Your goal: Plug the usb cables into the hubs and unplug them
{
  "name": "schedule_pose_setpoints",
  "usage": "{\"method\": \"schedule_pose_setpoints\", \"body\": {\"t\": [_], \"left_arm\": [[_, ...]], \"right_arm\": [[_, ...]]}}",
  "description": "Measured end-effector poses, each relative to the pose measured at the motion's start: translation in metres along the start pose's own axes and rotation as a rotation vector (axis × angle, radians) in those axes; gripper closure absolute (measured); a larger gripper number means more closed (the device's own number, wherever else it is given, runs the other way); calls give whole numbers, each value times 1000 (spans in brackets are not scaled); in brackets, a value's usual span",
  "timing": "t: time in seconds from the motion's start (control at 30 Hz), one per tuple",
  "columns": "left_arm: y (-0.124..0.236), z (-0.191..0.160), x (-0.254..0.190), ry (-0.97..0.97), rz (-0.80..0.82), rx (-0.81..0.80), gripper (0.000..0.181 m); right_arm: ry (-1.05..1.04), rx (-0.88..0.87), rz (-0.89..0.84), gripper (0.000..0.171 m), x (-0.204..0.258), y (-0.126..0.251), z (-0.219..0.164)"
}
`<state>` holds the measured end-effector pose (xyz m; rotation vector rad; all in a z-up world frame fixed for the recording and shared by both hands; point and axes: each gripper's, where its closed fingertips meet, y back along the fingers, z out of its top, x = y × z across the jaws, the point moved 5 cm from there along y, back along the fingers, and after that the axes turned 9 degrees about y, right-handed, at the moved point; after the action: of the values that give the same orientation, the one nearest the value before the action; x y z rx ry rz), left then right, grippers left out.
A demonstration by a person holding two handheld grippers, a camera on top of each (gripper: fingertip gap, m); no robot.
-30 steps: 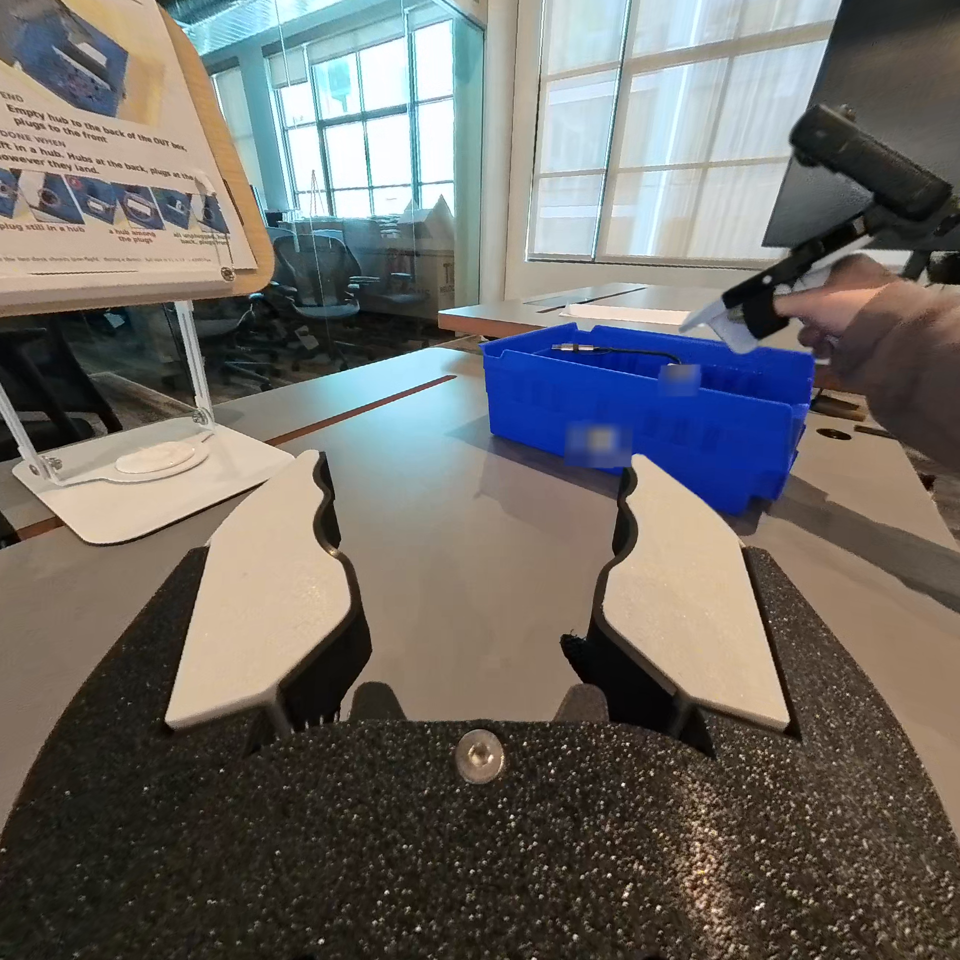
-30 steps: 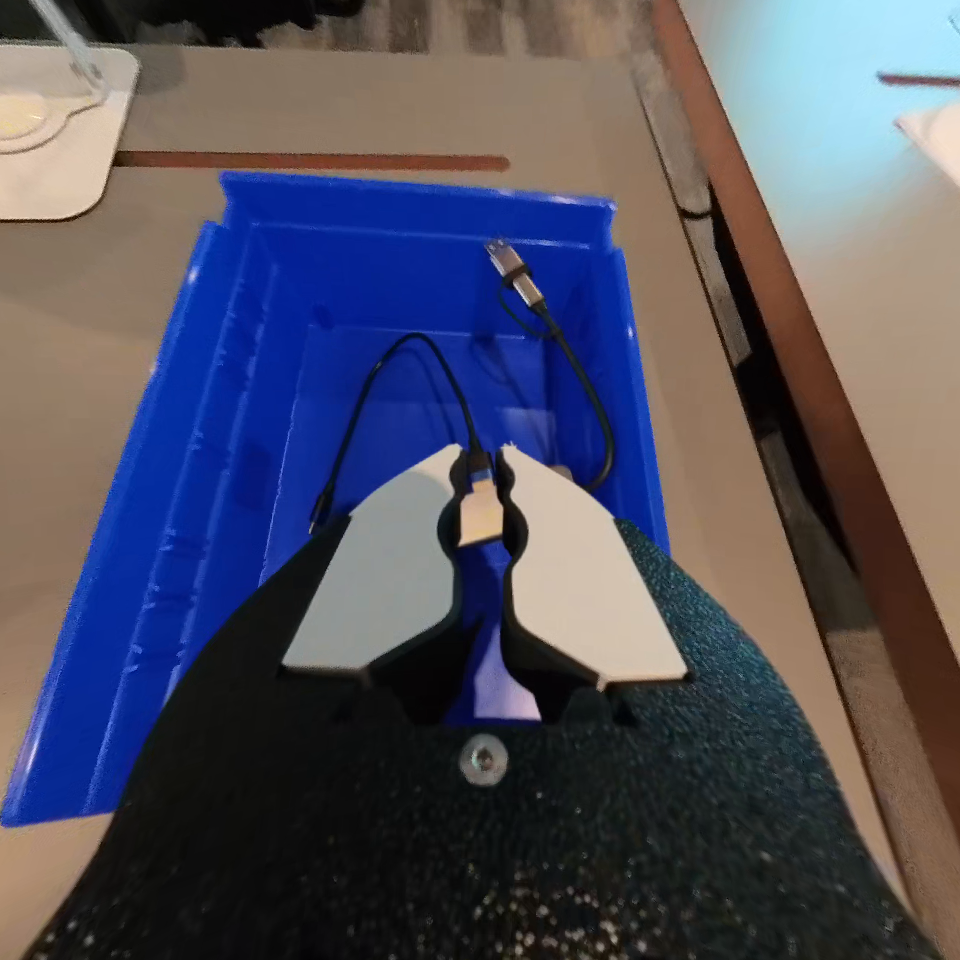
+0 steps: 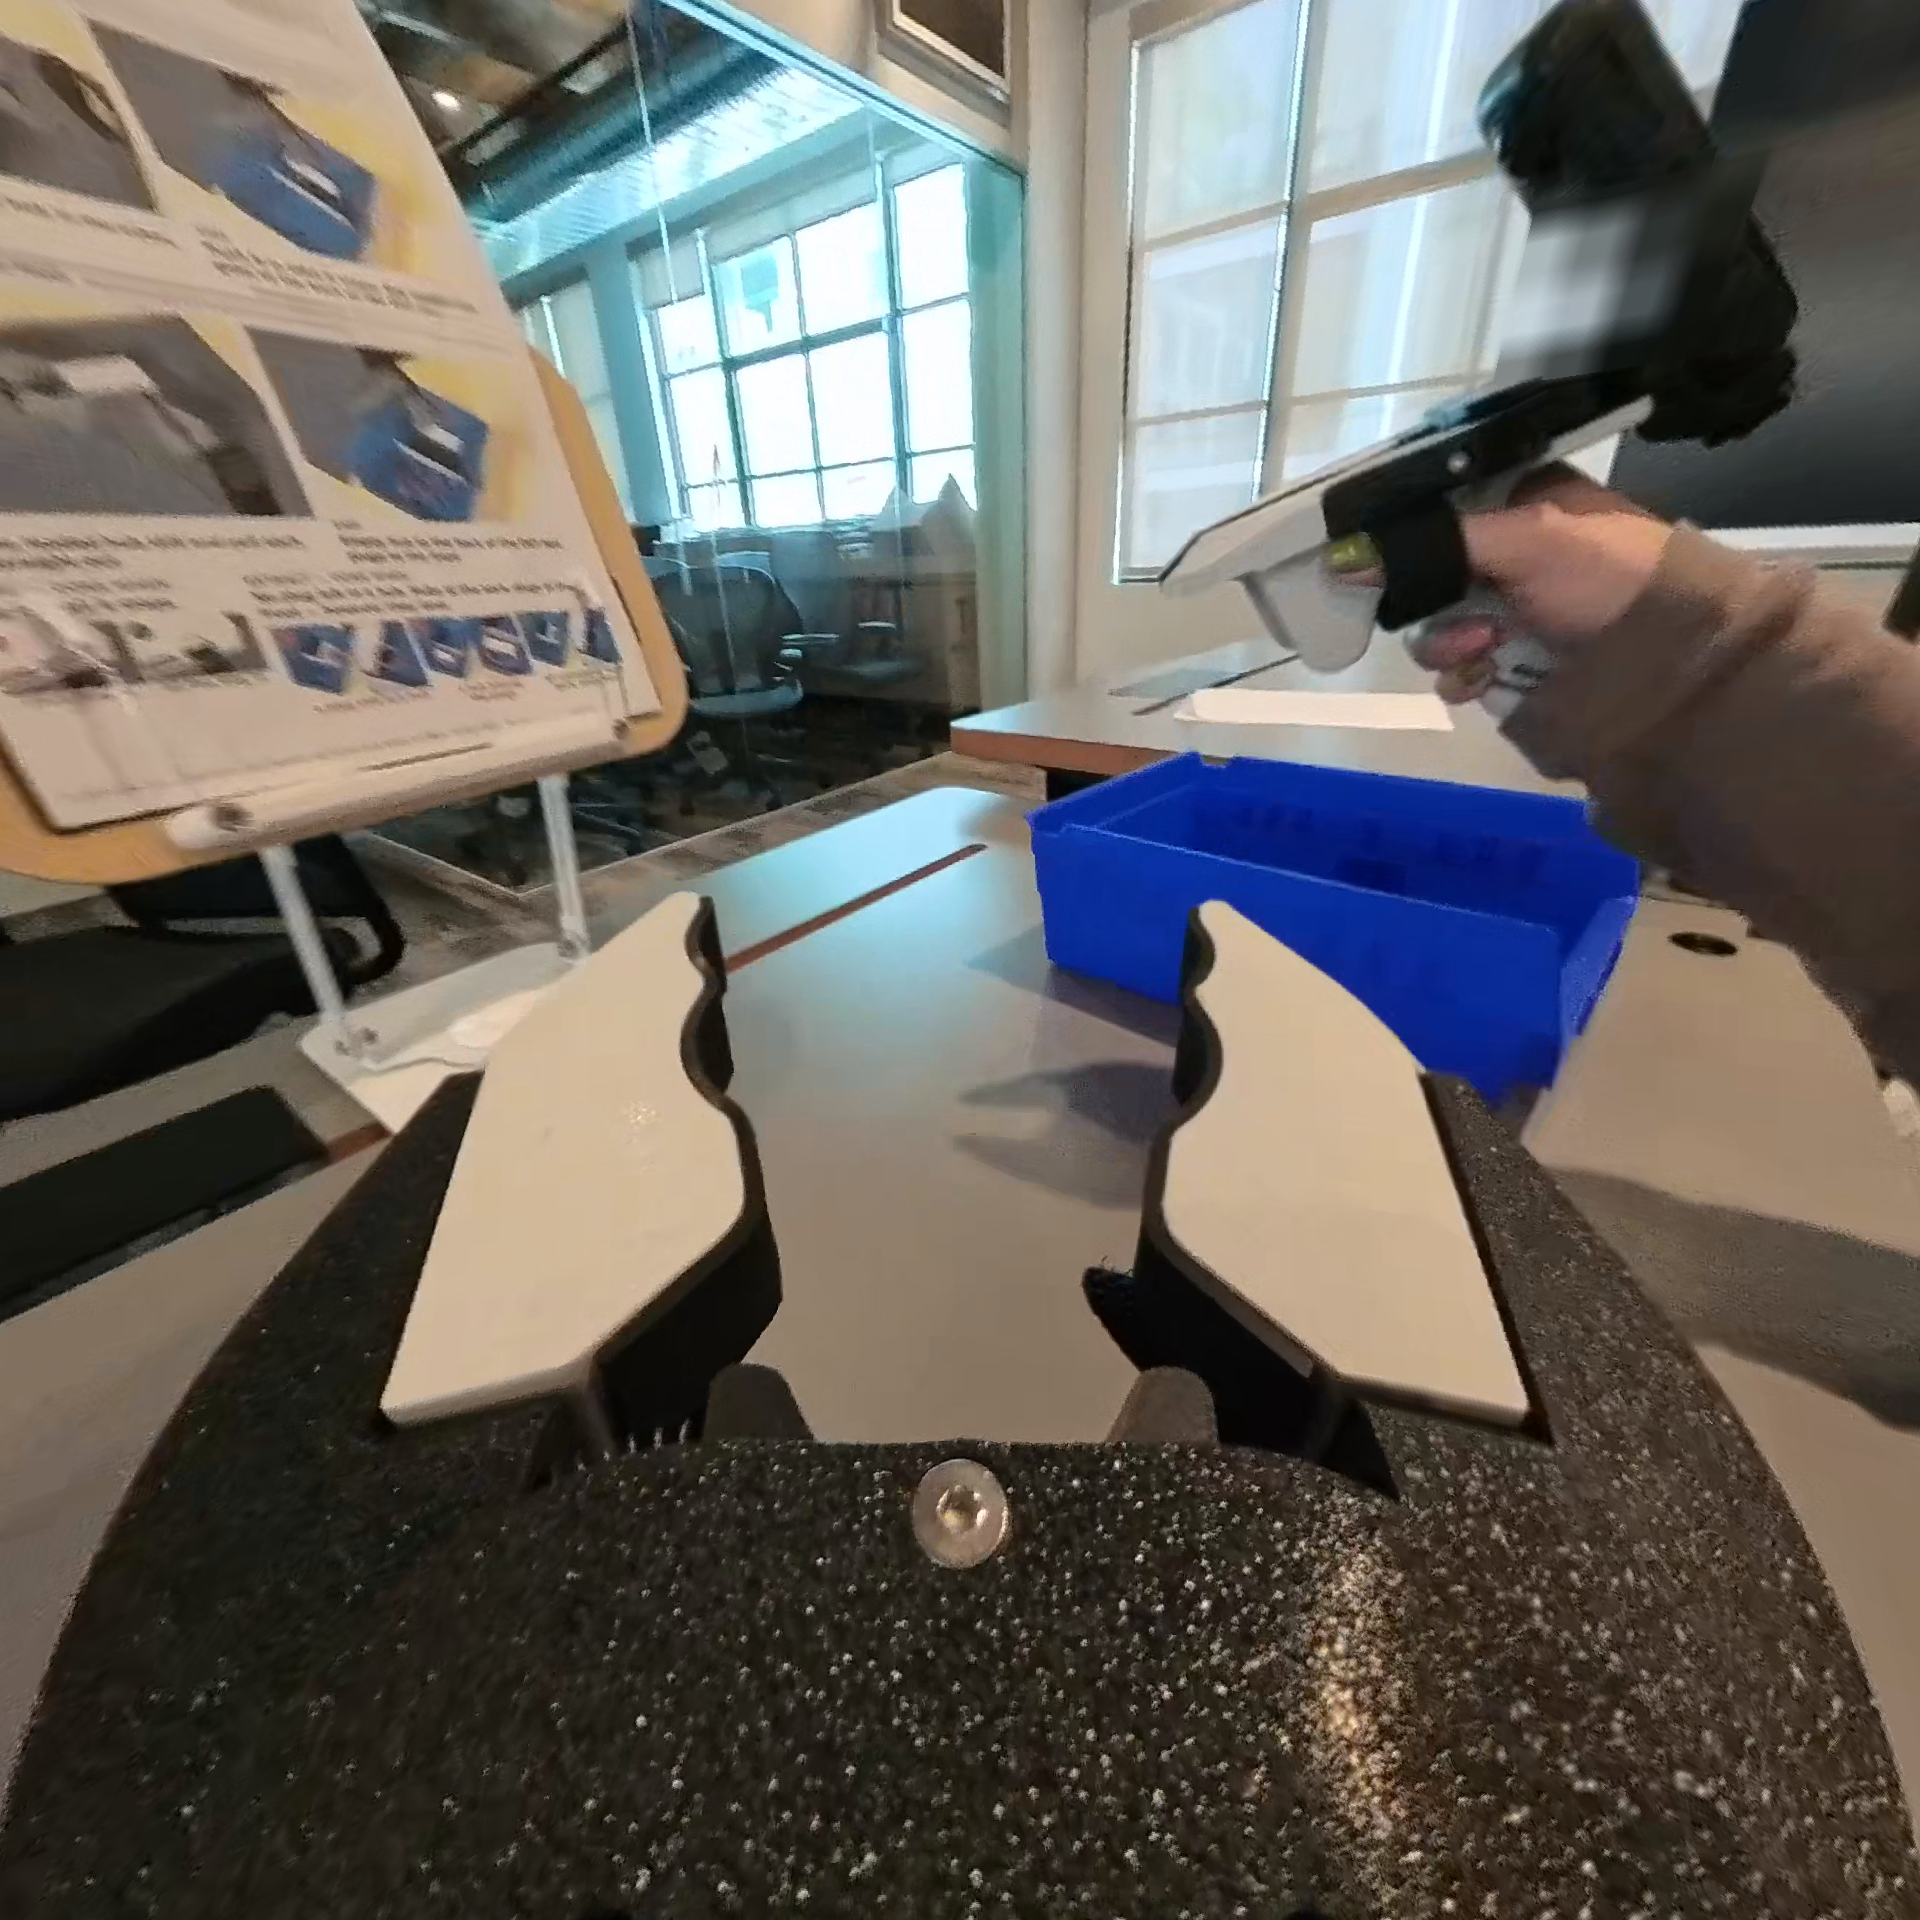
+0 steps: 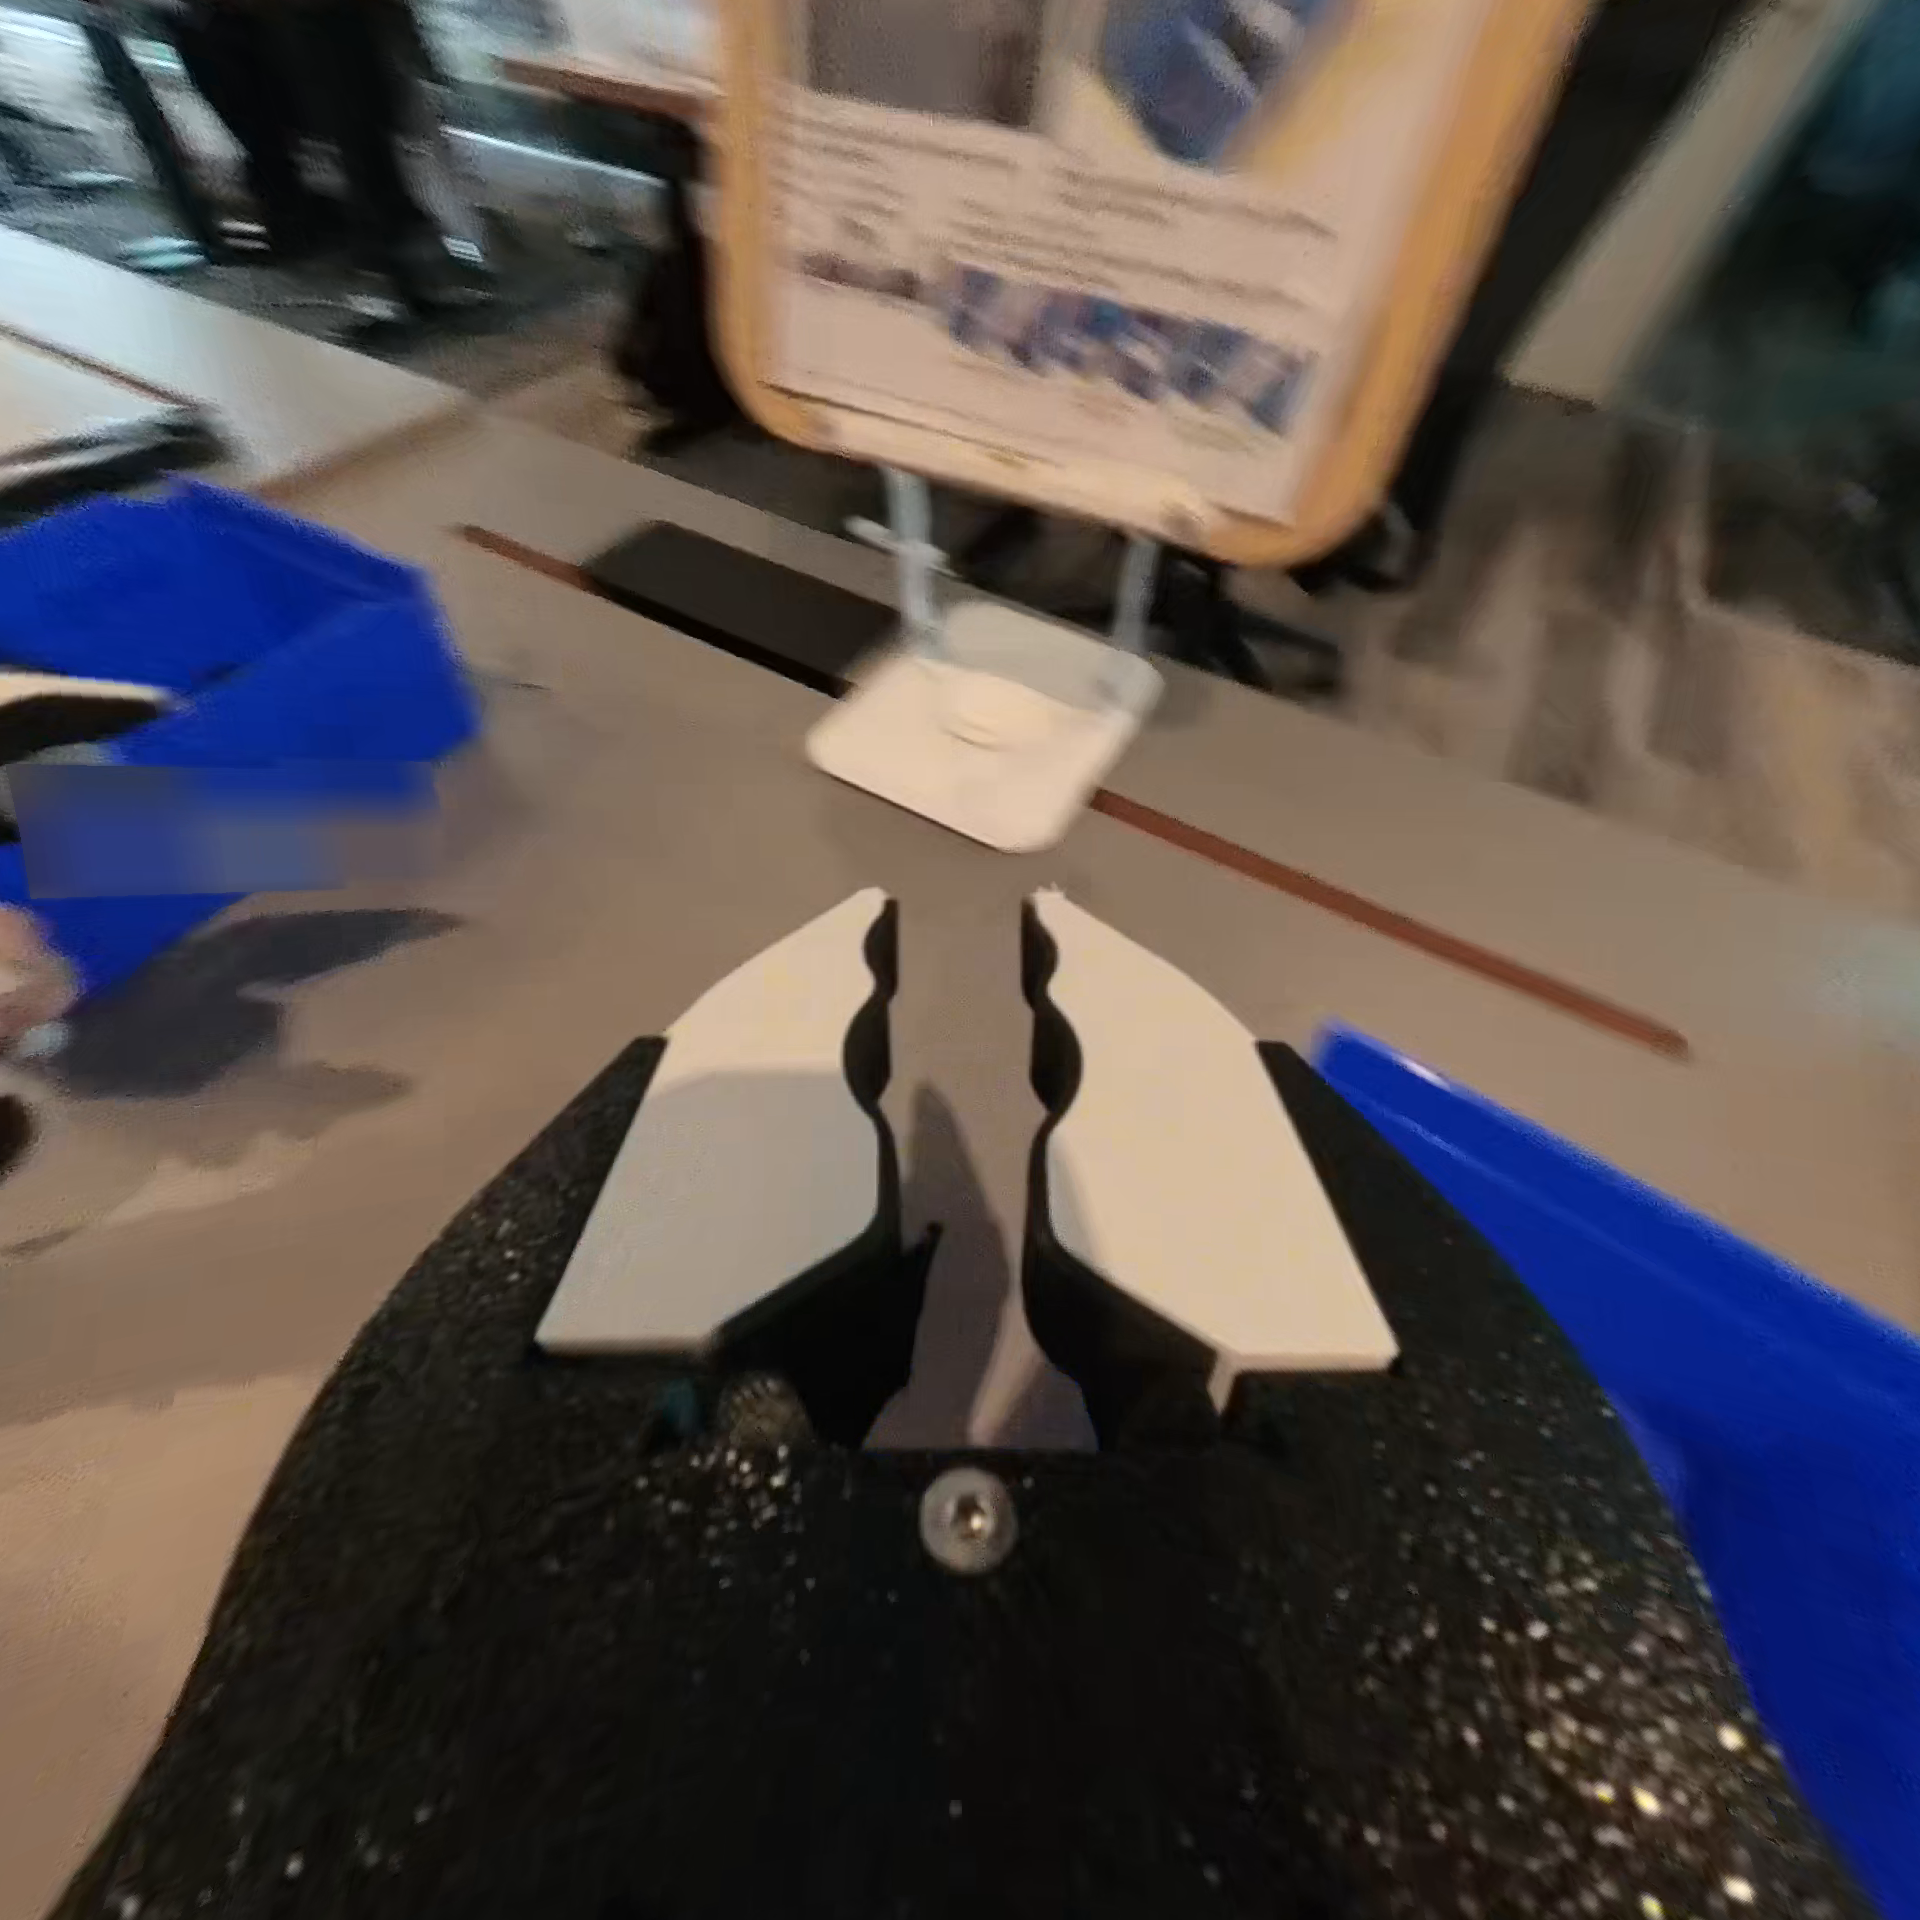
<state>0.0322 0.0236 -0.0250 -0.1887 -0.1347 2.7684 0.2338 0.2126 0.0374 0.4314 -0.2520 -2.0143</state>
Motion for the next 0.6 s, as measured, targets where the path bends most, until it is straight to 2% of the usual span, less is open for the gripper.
{"method": "schedule_pose_setpoints", "body": {"t": [0.17, 0.33, 0.47, 0.6], "left_arm": [[62, 38, 11, -43, 113, -18, 102], [147, 74, 60, -112, 358, -17, 104], [211, 93, 113, -148, 561, 38, 104], [251, 98, 152, -88, 631, 28, 104]], "right_arm": [[191, -121, 327, 135, 112, -40, 52], [351, -106, 616, 134, 207, -103, 76], [414, -84, 768, 138, 268, -156, 89], [451, -8, 863, 138, 317, -215, 97]]}}
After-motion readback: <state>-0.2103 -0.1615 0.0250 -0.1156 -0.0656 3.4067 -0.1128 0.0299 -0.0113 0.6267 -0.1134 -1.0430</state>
